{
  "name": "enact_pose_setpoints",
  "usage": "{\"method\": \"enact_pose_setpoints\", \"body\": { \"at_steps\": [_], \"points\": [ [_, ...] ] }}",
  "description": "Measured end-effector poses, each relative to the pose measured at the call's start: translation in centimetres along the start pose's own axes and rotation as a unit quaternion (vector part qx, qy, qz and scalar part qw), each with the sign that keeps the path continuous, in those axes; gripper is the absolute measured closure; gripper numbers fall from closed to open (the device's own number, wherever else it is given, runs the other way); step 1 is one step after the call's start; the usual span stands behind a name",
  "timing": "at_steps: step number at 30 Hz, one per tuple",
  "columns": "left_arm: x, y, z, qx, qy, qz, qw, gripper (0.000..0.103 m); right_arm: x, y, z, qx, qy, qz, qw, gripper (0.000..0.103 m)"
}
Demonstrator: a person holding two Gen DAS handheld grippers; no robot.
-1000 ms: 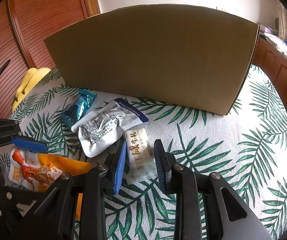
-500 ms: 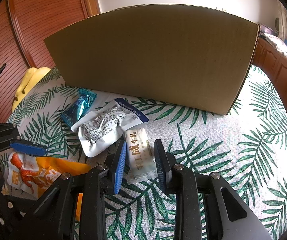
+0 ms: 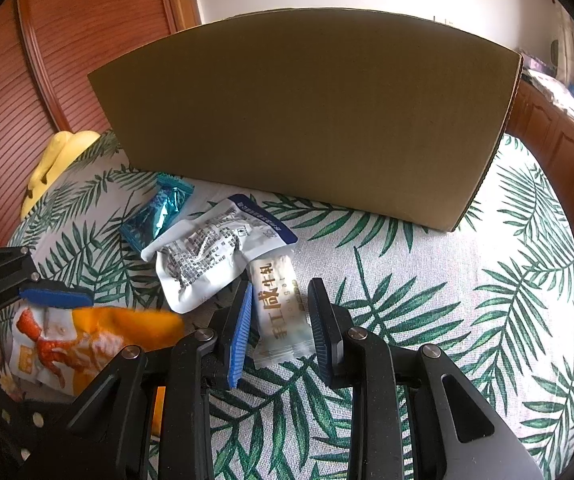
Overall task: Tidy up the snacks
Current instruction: 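Close the right tool on the white nougat bar while the left tool lifts the orange pack, then carry the orange pack with the left tool into the box while the right tool carries the nougat bar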
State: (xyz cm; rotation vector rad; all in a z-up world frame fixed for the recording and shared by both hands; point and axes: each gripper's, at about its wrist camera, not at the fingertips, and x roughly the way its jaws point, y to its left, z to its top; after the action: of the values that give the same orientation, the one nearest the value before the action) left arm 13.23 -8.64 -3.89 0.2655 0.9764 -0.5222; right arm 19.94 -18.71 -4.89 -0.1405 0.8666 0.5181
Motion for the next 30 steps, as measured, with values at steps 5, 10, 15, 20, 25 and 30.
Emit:
{"method": "enact_pose_setpoints", "body": {
  "at_steps": [5, 10, 15, 20, 25, 30],
  "points": [
    [-0.8, 0.9, 0.0, -0.017, -0.011, -0.003, 0.9998, 0.055, 0.0, 0.5, -0.1, -0.016, 0.0, -0.015, 1.0, 0.084],
    [-1.5, 1.3, -0.5, -0.024, -0.021, -0.004, 0.9995, 0.056, -0.5, 0.0, -0.8, -0.013, -0.006, -0.024, 1.0, 0.084],
    [-2.4, 1.6, -0.8, -0.039, -0.036, -0.009, 0.9985, 0.056, -1.9, -0.7, -1.4, -0.003, -0.018, -0.028, 0.999, 0.084],
    [-4.1, 2.1, -1.0, -0.048, -0.058, -0.01, 0.9971, 0.056, -3.3, -0.8, -1.6, -0.005, -0.03, -0.036, 0.999, 0.084],
    [-6.1, 2.8, -0.1, -0.058, -0.088, -0.001, 0.9944, 0.056, -4.7, -0.9, -1.4, -0.002, -0.045, -0.035, 0.998, 0.084],
    [-7.6, 3.8, 1.6, -0.069, -0.114, 0.011, 0.9911, 0.056, -6.1, -0.8, -0.7, -0.003, -0.064, -0.031, 0.997, 0.084]
  ]
}}
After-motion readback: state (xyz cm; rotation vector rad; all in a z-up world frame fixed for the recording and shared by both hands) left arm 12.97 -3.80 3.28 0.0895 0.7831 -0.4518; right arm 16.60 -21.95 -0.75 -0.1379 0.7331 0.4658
